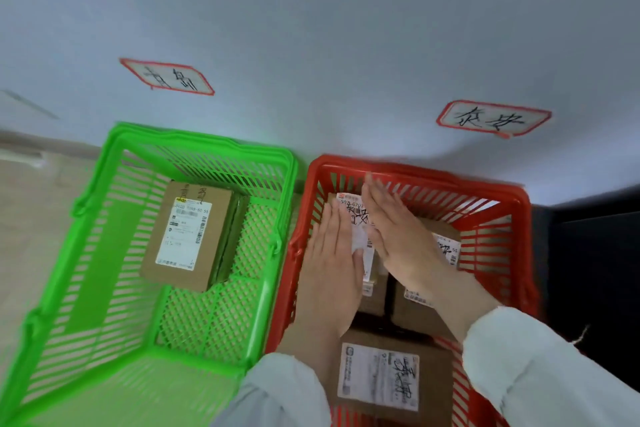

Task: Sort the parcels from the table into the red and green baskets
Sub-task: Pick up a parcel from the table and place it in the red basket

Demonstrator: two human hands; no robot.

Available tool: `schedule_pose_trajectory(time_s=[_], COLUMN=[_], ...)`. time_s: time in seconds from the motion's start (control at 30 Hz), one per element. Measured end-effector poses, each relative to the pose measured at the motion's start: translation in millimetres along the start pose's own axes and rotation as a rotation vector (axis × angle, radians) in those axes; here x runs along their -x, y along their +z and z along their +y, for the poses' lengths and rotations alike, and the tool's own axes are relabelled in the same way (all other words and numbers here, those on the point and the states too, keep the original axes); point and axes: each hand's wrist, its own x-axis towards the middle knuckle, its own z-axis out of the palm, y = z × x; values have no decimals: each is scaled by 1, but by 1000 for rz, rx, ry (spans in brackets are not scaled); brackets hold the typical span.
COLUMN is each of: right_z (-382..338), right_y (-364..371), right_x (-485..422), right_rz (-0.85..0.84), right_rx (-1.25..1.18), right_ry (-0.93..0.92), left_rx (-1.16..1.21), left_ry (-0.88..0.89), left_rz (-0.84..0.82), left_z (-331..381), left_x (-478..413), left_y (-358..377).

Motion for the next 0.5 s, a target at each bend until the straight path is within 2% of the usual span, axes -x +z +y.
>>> schedule_pose_trajectory(time_s=[0.1, 0.3, 0.43, 0.5], right_z=[-43, -146, -186, -197], right_y=[-66, -170, -215, -228], right_x=[62, 210, 288, 323], right_rz=[109, 242, 358, 415], right_rx=[-186, -723, -962, -1060], right_ry=[133, 466, 612, 683], left_rx=[76, 470, 753, 836], left_ry=[-20, -343, -623, -682], left_rz=[22, -186, -268, -291], left_z=[35, 133, 192, 218], left_x=[20, 100, 145, 161], left_y=[-79, -235, -298, -320])
